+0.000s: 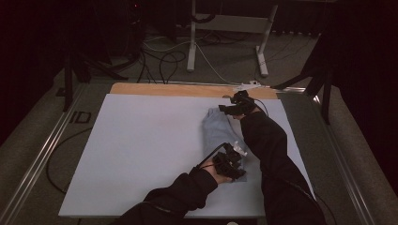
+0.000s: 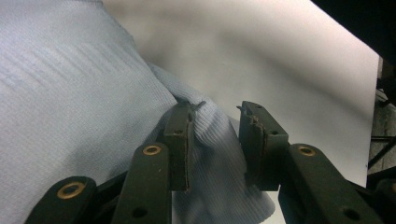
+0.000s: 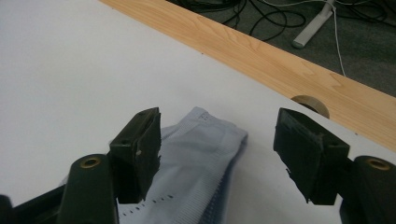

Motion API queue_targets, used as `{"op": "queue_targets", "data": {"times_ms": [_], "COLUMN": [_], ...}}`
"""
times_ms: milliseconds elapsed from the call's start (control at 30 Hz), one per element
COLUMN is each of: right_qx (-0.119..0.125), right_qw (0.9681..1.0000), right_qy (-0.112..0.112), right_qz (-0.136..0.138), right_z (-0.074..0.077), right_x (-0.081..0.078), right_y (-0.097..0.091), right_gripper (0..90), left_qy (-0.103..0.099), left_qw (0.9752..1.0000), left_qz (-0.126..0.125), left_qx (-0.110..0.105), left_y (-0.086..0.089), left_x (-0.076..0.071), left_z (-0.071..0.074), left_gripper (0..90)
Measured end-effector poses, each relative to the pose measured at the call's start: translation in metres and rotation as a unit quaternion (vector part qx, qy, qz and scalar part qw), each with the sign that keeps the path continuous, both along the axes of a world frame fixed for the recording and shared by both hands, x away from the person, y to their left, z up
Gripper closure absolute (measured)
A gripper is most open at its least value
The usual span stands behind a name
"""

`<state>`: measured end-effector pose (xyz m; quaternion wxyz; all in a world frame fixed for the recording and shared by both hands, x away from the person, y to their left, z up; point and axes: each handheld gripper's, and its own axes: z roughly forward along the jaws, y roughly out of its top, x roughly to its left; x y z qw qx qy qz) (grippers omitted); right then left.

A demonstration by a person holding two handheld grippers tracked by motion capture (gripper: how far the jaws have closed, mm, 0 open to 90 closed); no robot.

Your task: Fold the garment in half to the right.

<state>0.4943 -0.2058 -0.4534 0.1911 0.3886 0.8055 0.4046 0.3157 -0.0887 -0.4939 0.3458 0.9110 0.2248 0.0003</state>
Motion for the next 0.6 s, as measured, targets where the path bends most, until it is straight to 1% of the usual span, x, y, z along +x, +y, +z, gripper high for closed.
{"op": "queue_targets", "data": {"times_ms": [67, 100, 133, 200, 233, 300, 367, 400, 433, 467, 500, 533, 600], "right_qx": [0.001, 0.002, 0.001, 0.000, 0.001, 0.001, 0.002, 0.003, 0.002, 0.003, 0.003, 0.007, 0.009], "right_qw": [1.0000, 1.0000, 1.0000, 1.0000, 1.0000, 1.0000, 1.0000, 1.0000, 1.0000, 1.0000, 1.0000, 0.9999, 0.9999], "right_qy": [-0.001, -0.002, -0.003, -0.004, -0.005, -0.005, -0.007, -0.007, -0.008, -0.008, -0.008, -0.006, -0.008], "right_qz": [0.000, 0.000, -0.001, -0.002, -0.003, -0.003, -0.001, 0.000, -0.001, -0.002, -0.002, -0.005, -0.006], "right_z": [0.001, 0.001, 0.001, 0.002, 0.003, 0.003, 0.004, 0.005, 0.005, 0.005, 0.005, 0.004, 0.005], "right_x": [0.000, 0.000, 0.000, 0.000, -0.001, -0.001, -0.001, -0.001, -0.001, -0.001, -0.001, 0.000, 0.001], "right_y": [0.000, 0.000, 0.000, 0.000, 0.000, 0.000, 0.000, 0.001, 0.001, 0.001, 0.001, 0.001, 0.001], "right_gripper": [31.2, 31.1, 31.2, 31.5, 31.6, 31.6, 32.4, 32.4, 32.5, 32.6, 32.6, 32.8, 32.8], "left_qy": [-0.001, -0.008, -0.010, -0.009, -0.009, -0.006, -0.012, -0.020, -0.020, -0.016, -0.006, -0.015, -0.017], "left_qw": [1.0000, 0.9999, 0.9998, 0.9997, 0.9997, 0.9999, 0.9999, 0.9997, 0.9997, 0.9997, 0.9996, 0.9994, 0.9994], "left_qz": [0.000, -0.002, -0.005, -0.008, -0.008, -0.005, 0.002, 0.010, 0.010, 0.015, 0.021, 0.026, 0.025], "left_qx": [0.002, 0.012, 0.014, 0.020, 0.020, 0.011, -0.003, -0.010, -0.010, -0.013, -0.019, -0.017, -0.015], "left_y": [-0.001, -0.001, -0.002, -0.003, -0.003, -0.002, -0.001, -0.002, -0.002, -0.005, -0.007, -0.013, -0.017], "left_x": [-0.001, -0.003, -0.004, -0.006, -0.006, -0.006, -0.008, -0.006, -0.006, -0.003, 0.000, 0.001, 0.001], "left_z": [0.000, 0.000, 0.000, 0.000, 0.000, 0.001, 0.005, 0.008, 0.008, 0.008, 0.008, 0.006, 0.005], "left_gripper": [66.0, 69.0, 76.1, 81.1, 81.6, 81.4, 81.3, 81.4, 81.6, 81.7, 81.7, 81.6, 81.4]}}
